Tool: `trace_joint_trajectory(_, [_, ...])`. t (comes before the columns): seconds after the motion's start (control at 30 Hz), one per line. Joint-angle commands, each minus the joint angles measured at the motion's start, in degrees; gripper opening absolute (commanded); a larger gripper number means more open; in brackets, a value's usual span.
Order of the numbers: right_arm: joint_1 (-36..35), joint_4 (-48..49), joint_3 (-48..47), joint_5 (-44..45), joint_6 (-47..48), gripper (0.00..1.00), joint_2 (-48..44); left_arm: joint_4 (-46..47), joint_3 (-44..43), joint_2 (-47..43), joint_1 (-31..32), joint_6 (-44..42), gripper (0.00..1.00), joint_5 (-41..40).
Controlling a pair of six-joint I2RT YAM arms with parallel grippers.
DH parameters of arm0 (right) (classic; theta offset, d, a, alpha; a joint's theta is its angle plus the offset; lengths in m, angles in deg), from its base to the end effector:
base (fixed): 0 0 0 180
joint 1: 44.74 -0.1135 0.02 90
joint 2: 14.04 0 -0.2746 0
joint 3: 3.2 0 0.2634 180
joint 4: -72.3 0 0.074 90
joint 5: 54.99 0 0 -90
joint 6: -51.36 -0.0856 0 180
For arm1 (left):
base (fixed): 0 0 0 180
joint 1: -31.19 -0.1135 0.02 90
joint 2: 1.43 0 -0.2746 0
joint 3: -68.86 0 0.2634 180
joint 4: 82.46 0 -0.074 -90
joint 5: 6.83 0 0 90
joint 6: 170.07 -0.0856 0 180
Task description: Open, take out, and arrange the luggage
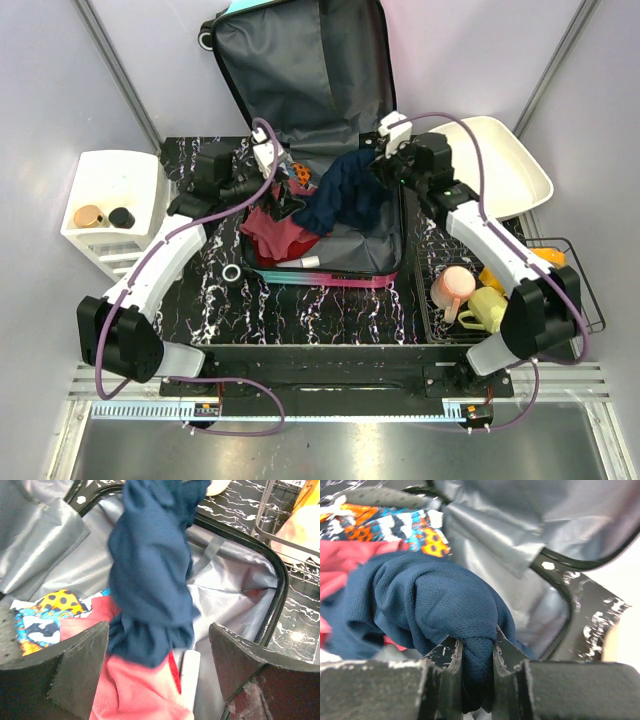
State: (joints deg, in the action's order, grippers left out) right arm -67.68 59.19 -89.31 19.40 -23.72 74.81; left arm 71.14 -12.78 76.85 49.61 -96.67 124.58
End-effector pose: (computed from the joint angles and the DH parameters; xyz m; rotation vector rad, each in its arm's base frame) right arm 0.3852 0.1881 0.3327 -0.7778 1.6799 0.3491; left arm 0.3183 -0.1657 0.3437 1.0126 1.6494 -0.7293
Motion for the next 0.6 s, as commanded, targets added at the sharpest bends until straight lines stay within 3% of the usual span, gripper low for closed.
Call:
trace_joint_trajectory(0.0, [2.9,0.7,-2.0,10.4,-3.0,0.00,-8.1,0.1,-5.1,-2.9,-2.5,3.9,0.86,0.3])
trace_joint_trajectory(0.27, [11.8,0.5,-2.3,18.8,-0.4,0.00,-14.7,-1.4,-5.0,-4.6,-4.4,4.2,0.86,1.3])
trace_joint_trajectory(0.57, [27.0,1.8,-16.3,12.4,2.6,0.00,-6.0,-0.6,-4.9,-4.2,-4.7,5.5,0.86,2.5])
